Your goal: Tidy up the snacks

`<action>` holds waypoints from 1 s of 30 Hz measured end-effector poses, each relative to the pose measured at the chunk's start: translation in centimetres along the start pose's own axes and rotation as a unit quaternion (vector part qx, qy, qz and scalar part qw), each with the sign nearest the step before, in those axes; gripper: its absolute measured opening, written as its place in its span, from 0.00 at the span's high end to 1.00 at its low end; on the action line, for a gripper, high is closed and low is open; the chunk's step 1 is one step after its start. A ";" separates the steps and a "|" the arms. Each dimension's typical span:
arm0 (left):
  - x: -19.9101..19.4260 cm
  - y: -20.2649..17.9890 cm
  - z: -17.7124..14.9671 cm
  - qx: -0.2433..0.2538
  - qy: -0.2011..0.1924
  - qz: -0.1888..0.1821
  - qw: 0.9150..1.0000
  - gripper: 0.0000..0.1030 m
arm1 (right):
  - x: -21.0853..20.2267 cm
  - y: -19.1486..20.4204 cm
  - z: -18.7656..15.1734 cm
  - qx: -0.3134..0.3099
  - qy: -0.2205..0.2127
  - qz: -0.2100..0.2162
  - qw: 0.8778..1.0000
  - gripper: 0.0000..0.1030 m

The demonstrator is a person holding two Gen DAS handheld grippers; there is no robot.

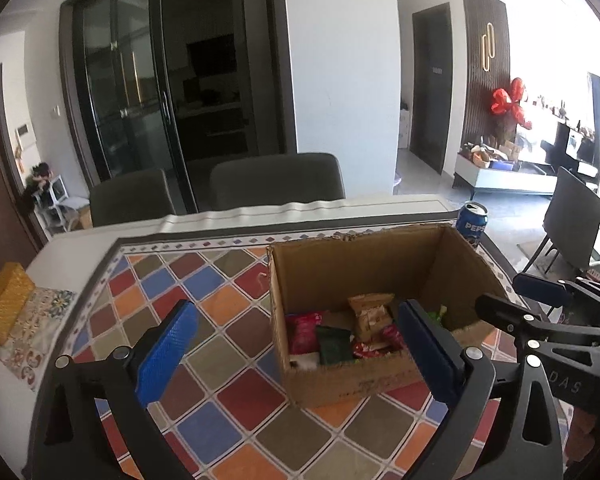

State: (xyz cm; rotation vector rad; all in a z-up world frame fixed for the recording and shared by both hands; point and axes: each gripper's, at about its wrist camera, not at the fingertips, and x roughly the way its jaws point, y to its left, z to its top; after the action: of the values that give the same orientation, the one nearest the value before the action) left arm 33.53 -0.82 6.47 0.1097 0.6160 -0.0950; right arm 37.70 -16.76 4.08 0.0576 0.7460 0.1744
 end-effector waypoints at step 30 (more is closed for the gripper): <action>-14.9 -1.4 -8.5 0.013 -0.058 0.006 0.998 0.00 | -14.8 1.2 -10.0 -0.002 -0.078 -0.037 0.996 0.26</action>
State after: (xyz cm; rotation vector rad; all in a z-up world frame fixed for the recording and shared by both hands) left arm 16.36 -0.27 8.15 0.1320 0.4980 -0.0965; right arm 20.04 -18.32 6.82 0.0393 0.5906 0.1004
